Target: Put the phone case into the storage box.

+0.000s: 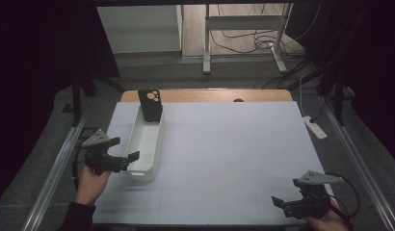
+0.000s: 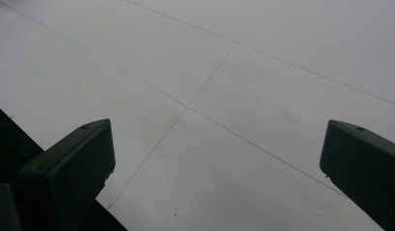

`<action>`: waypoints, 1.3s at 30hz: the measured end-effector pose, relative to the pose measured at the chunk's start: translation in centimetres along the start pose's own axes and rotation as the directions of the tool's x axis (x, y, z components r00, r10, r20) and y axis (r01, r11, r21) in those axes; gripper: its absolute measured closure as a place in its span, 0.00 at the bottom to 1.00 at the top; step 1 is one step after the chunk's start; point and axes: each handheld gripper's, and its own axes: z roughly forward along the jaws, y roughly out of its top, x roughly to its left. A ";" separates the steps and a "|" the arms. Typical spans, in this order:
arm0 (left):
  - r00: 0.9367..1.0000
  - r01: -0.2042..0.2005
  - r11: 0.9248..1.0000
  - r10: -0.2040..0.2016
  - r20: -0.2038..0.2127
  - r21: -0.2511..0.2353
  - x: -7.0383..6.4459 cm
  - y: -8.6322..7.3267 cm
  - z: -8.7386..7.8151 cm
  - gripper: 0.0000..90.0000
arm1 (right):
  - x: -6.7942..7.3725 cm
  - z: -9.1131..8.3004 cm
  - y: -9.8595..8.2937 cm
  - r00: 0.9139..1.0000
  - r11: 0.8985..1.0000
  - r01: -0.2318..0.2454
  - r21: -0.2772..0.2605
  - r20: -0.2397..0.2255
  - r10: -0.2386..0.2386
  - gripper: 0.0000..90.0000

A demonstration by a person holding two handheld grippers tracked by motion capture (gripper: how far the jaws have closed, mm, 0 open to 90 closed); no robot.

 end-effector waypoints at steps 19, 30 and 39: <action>1.000 -0.024 1.000 0.024 0.007 0.011 -2.7 -1.4 -1.1 0.00 | 0.1 0.0 0.0 1.000 1.000 0.015 0.002 0.001 -0.015 0.00; 1.000 0.002 1.000 -0.001 -0.019 0.026 -3.4 -3.2 -2.3 0.00 | 0.1 0.1 0.0 1.000 1.000 0.011 0.002 0.002 -0.011 0.00; 0.999 0.003 0.999 -0.001 -0.042 0.052 -3.9 -4.4 -2.8 0.00 | 0.2 0.1 0.0 1.000 1.000 0.013 0.007 0.006 -0.013 0.00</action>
